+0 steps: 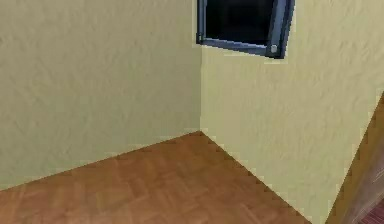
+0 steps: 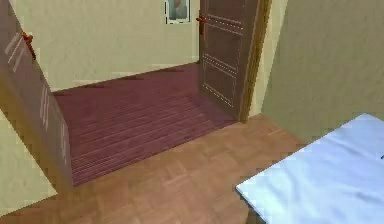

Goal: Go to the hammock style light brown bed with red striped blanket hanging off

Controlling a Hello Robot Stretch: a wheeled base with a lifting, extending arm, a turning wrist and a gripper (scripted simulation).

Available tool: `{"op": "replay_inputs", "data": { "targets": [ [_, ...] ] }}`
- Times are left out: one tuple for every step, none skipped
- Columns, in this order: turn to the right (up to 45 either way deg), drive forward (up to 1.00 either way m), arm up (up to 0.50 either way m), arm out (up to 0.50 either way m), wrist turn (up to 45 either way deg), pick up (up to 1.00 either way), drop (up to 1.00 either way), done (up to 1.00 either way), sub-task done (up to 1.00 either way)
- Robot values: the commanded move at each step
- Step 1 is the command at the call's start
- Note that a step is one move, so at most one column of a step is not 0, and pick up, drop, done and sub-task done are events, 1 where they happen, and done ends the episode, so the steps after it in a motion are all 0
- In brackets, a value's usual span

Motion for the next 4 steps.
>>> {"op": "replay_inputs", "data": {
  "targets": [
    [-45.0, 0.0, 0.0, 0.0, 0.0, 0.0, 0.0, 0.0, 0.0],
    [-45.0, 0.0, 0.0, 0.0, 0.0, 0.0, 0.0, 0.0, 0.0],
    [-15.0, 0.0, 0.0, 0.0, 0.0, 0.0, 0.0, 0.0, 0.0],
    [0.0, 1.0, 0.0, 0.0, 0.0, 0.0, 0.0, 0.0, 0.0]
  ]
}}
